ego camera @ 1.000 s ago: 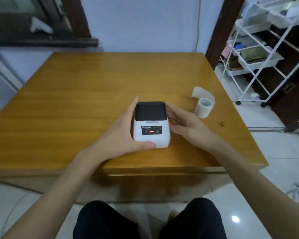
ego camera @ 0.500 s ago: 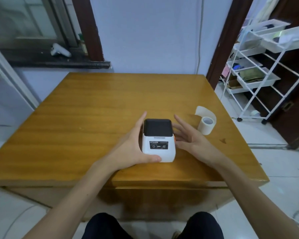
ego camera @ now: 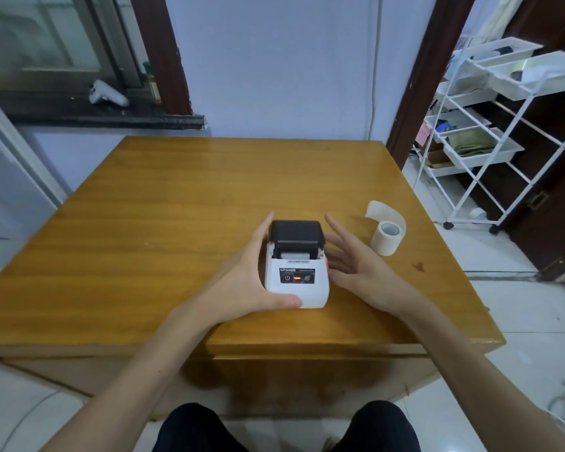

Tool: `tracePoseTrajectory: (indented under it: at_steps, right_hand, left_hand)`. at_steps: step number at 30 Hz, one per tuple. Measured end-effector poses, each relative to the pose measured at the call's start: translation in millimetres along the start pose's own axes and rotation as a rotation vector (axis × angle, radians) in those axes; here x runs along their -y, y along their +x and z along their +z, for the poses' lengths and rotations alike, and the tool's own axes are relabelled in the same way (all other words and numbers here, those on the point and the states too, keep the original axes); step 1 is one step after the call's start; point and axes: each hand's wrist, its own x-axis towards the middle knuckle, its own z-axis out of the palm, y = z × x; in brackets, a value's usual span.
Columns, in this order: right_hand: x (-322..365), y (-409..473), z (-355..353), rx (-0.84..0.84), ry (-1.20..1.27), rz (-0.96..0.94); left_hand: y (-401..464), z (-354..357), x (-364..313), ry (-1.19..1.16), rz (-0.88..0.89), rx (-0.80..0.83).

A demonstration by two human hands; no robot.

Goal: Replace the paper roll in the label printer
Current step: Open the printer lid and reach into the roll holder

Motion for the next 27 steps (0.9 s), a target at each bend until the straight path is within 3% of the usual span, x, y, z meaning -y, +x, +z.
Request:
tracePoseTrajectory:
  at_steps: [14, 18, 23, 27]
  right_hand:
    - [8.0, 13.1, 0.1, -0.164, 0.205, 0.024]
    - [24.1, 25.4, 5.6, -0.283, 0.198, 0.131]
    - [41.9, 47.3, -2.2, -0.278, 0.133, 0.406]
    - [43.5, 53.0, -2.7, -0.286, 0.173, 0.453]
  left_hand:
    - [-1.3, 0.2, -0.3, -0.045, 0.0, 0.013]
    - [-0.2, 0.9, 3.9, -0.062, 0.024, 0.02]
    - [-0.6, 1.4, 3.9, -0.068, 0.037, 0.021]
    - [0.0, 1.4, 5.8, -0.071, 0.035, 0.022]
